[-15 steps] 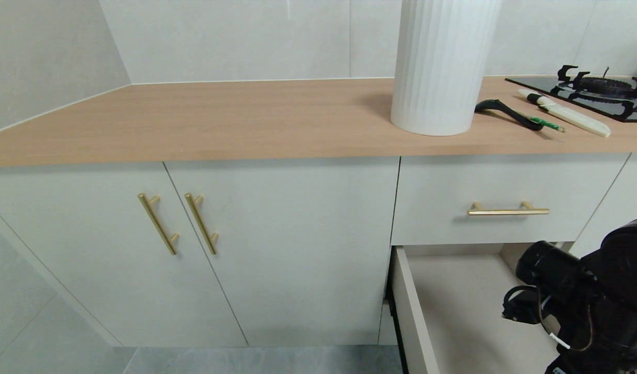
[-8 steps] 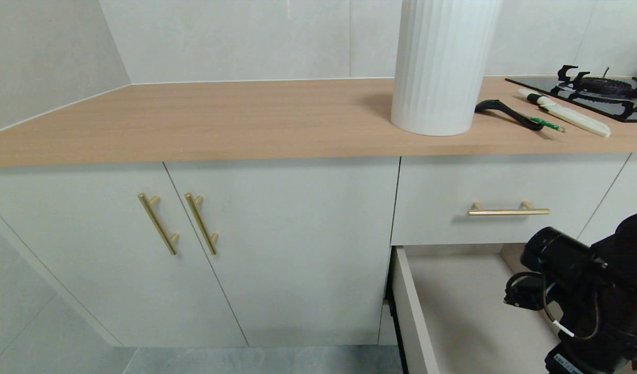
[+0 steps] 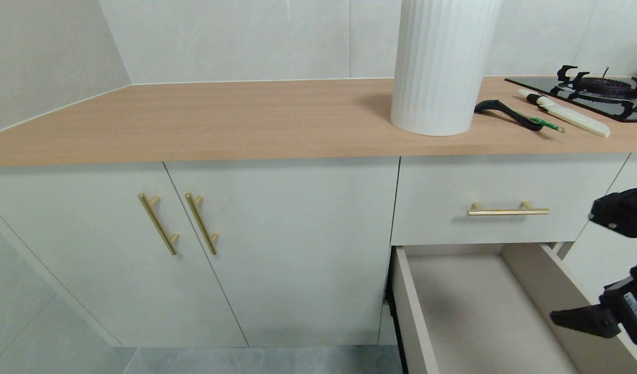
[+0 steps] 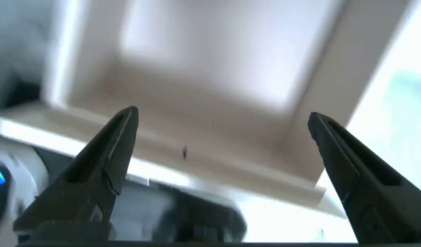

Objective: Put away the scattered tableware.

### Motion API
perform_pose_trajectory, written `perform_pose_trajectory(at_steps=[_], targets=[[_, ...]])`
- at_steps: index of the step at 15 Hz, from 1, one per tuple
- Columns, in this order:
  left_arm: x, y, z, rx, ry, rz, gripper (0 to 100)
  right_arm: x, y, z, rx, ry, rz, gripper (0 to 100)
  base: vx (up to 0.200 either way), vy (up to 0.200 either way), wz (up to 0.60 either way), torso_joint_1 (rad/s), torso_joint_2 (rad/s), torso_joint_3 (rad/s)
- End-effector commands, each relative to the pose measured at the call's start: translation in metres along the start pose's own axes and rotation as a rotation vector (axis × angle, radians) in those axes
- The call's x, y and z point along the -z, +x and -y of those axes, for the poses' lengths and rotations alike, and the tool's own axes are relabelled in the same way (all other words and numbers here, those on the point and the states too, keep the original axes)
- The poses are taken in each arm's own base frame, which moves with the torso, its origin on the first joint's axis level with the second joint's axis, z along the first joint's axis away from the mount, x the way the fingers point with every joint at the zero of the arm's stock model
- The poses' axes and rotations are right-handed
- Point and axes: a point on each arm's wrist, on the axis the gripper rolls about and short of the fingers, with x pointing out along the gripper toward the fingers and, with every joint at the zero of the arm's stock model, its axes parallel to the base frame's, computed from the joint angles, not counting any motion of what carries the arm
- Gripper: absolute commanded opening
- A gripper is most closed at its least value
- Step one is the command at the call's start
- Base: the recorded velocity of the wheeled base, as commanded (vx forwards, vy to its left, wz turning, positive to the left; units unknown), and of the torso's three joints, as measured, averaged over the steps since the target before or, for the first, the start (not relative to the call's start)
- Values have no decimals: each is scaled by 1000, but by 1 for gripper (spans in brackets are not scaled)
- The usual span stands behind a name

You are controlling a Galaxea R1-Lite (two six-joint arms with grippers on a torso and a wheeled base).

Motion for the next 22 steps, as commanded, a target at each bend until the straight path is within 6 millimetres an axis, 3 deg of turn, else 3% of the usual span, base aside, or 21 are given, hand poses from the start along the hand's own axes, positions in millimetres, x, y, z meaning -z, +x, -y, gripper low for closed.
perform_pose_trajectory(at_steps=[1, 13, 22], targets=[[0, 0, 0, -1, -1, -1, 100, 10, -34, 7, 22, 36, 165, 100, 0, 0, 0, 0, 0, 0], [0, 0, 0, -1, -1, -1, 100, 10, -28, 8, 35, 17, 181, 100, 0, 0, 0, 2, -10, -7], [0, 0, 0, -1, -1, -1, 100, 10, -29, 9, 39, 20, 185, 100, 0, 0, 0, 110, -401, -294]])
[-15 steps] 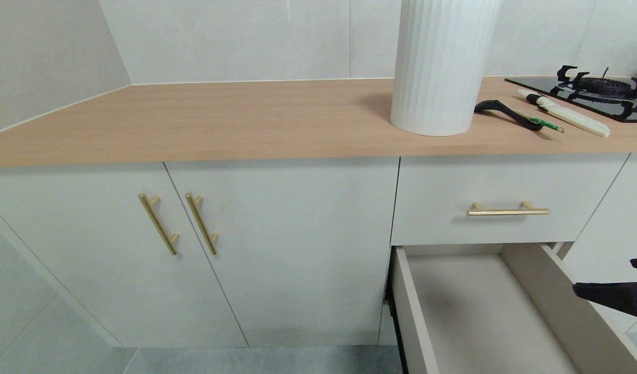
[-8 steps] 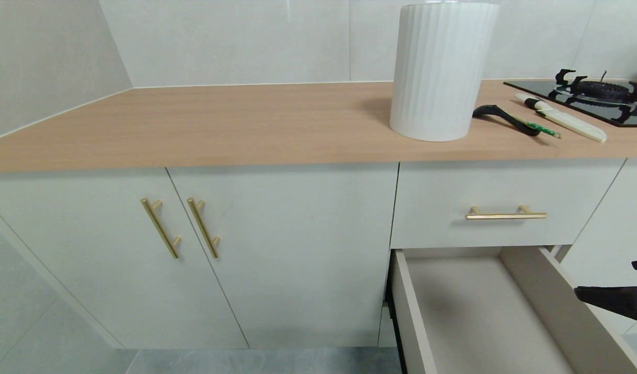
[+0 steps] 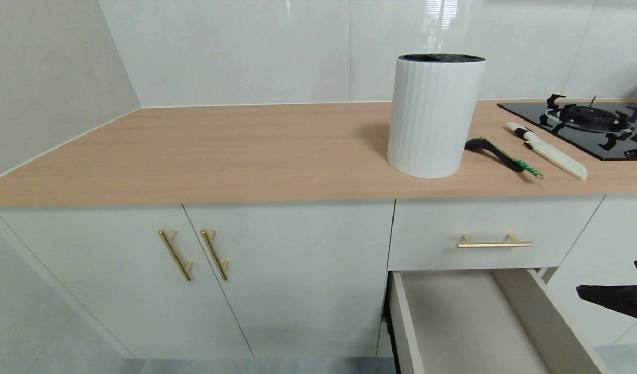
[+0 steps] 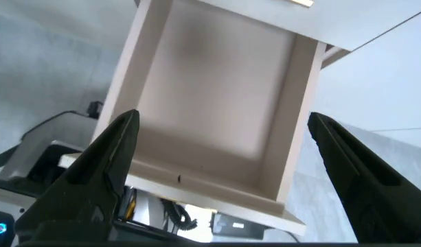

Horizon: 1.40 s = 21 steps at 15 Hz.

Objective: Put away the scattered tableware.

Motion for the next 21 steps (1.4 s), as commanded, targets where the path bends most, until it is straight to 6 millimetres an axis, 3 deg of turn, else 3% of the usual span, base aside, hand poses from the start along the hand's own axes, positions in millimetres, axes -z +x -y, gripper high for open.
perform_pose_trajectory(at_steps=[1, 8, 11, 12, 13, 14, 16, 19, 21], targets=[[0, 0, 0, -1, 1, -2, 100, 0, 1, 0, -1, -1, -3, 100, 0, 0, 0, 168, -452, -295], [0, 0, 0, -1, 0, -4, 100, -1, 20, -1, 25, 3, 30, 100, 0, 0, 0, 186, -473, -293], [0, 0, 0, -1, -1, -2, 100, -28, 66, 19, 119, 82, 35, 100, 0, 0, 0, 82, -198, -113], [0, 0, 0, -1, -1, -2, 100, -30, 69, 21, 124, 85, 31, 100, 0, 0, 0, 27, -56, -46], [0, 0, 0, -1, -1, -2, 100, -56, 94, 33, 151, 110, 21, 100, 0, 0, 0, 0, 0, 0], [0, 0, 0, -1, -1, -2, 100, -63, 105, 38, 160, 120, 7, 100, 0, 0, 0, 0, 0, 0], [0, 0, 0, 1, -1, -2, 100, -83, 155, 45, 170, 179, -39, 100, 0, 0, 0, 0, 0, 0], [0, 0, 0, -1, -1, -2, 100, -97, 186, 49, 187, 188, -50, 100, 0, 0, 0, 0, 0, 0], [0, 0, 0, -1, -1, -2, 100, -96, 203, 50, 211, 187, -77, 100, 0, 0, 0, 0, 0, 0]])
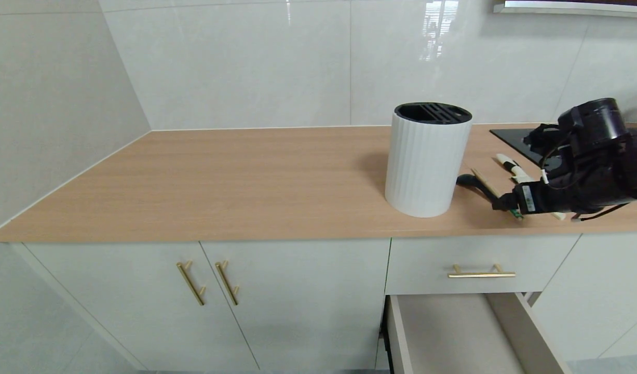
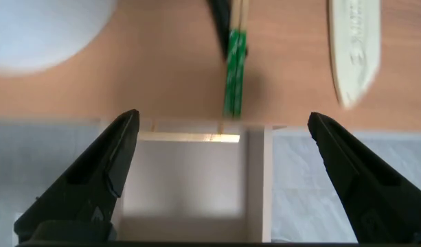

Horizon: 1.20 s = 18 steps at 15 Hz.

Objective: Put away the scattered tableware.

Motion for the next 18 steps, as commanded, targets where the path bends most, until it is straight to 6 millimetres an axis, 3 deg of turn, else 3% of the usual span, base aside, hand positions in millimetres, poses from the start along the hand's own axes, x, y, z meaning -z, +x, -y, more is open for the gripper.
perform_pose_trajectory(at_steps=[1, 11, 12, 18], targets=[[0, 0, 0, -1, 0, -1, 100, 4, 38, -4, 26, -5, -70, 100, 0, 0, 0, 0, 0, 0], [0, 0, 0, -1, 0, -1, 100, 1, 44, 8, 38, 42, -69, 100, 0, 0, 0, 0, 0, 0], [0, 0, 0, -1, 0, -1, 100, 1, 44, 8, 38, 42, -69, 0, 0, 0, 0, 0, 0, 0], [0, 0, 0, 0, 1, -1, 100, -2, 32, 9, 30, 51, -45, 0, 0, 0, 0, 0, 0, 0]])
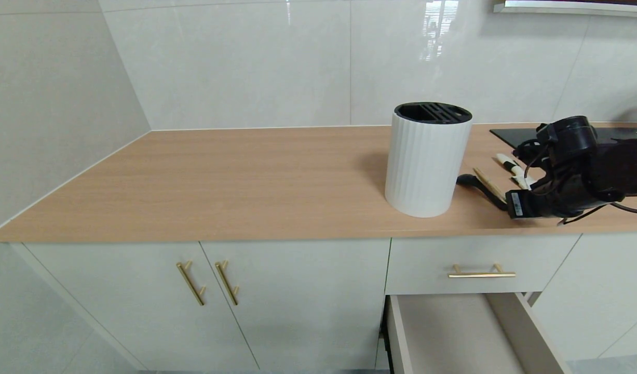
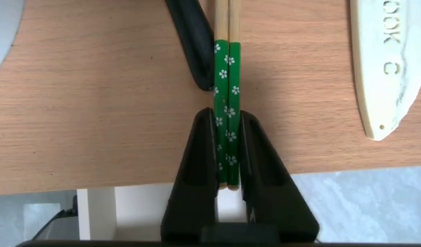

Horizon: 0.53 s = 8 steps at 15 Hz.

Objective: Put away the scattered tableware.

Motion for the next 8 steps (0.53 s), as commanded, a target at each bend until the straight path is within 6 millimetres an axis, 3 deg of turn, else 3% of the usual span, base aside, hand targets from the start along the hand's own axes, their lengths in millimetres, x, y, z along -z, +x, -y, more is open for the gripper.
perform_pose_trajectory(at_steps=[1, 5, 6, 8], targets=[[0, 0, 0, -1, 0, -1, 100, -4, -16, 2, -2, 12, 35, 0, 0, 0, 0, 0, 0, 0], [0, 0, 0, -1, 0, -1, 100, 2, -64, 11, -5, 43, 109, 0, 0, 0, 0, 0, 0, 0], [0, 0, 0, -1, 0, -1, 100, 11, -92, 15, -9, 49, 145, 0, 0, 0, 0, 0, 0, 0], [0, 0, 0, -1, 0, -1, 100, 34, -125, 15, -32, 51, 150, 0, 0, 0, 0, 0, 0, 0]])
